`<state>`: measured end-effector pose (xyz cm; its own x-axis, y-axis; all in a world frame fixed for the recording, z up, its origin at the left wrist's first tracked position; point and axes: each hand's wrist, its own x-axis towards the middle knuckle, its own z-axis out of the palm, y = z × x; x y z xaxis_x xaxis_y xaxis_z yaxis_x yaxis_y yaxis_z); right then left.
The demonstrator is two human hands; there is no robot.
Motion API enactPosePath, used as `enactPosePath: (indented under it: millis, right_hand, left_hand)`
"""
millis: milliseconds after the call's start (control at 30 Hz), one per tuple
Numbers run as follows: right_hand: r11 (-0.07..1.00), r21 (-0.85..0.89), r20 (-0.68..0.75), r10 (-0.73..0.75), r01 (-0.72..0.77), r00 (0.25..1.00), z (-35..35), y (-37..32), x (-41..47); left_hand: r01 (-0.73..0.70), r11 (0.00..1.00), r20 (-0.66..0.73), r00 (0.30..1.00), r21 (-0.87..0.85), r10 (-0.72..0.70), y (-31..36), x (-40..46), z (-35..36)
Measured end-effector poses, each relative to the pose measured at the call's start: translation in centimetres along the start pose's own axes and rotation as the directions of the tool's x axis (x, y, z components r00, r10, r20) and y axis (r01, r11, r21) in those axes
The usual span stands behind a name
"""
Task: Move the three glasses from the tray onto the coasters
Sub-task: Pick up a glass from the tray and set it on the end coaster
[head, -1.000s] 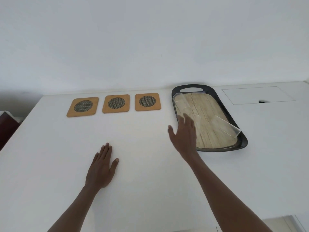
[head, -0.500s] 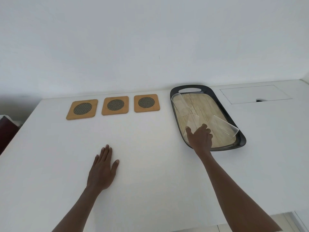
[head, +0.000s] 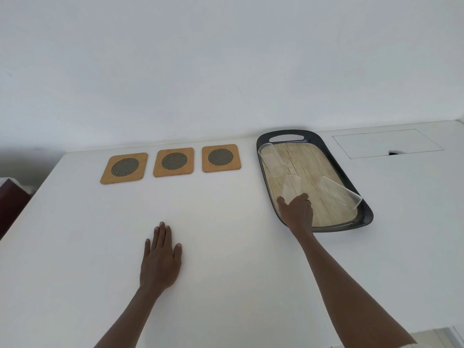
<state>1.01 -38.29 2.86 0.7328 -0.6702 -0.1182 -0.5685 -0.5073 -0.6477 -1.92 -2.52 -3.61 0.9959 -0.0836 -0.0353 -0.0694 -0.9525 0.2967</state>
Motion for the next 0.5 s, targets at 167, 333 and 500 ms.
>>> enactPosePath:
  millis: [167, 333, 500]
  right_hand:
    - [0.97, 0.243, -0.013, 0.029, -0.025, 1.0, -0.7, -0.2, 0.1]
    - [0.566, 0.797, 0.274, -0.029, -0.21, 0.961, -2.3, -0.9, -0.1]
    - [0.008, 0.865, 0.496, -0.172, -0.502, 0.851, -2.8, -2.0, -0.2]
  left_hand:
    - [-0.009, 1.0, -0.013, 1.0, 0.015, 0.009, -0.2, -0.1, 0.1]
    - [-0.007, 1.0, -0.021, 1.0, 0.013, 0.008, -0.2, 0.0, 0.1]
    - [-0.001, 1.0, -0.025, 1.0, 0.011, 0.001, -0.2, 0.0, 0.1]
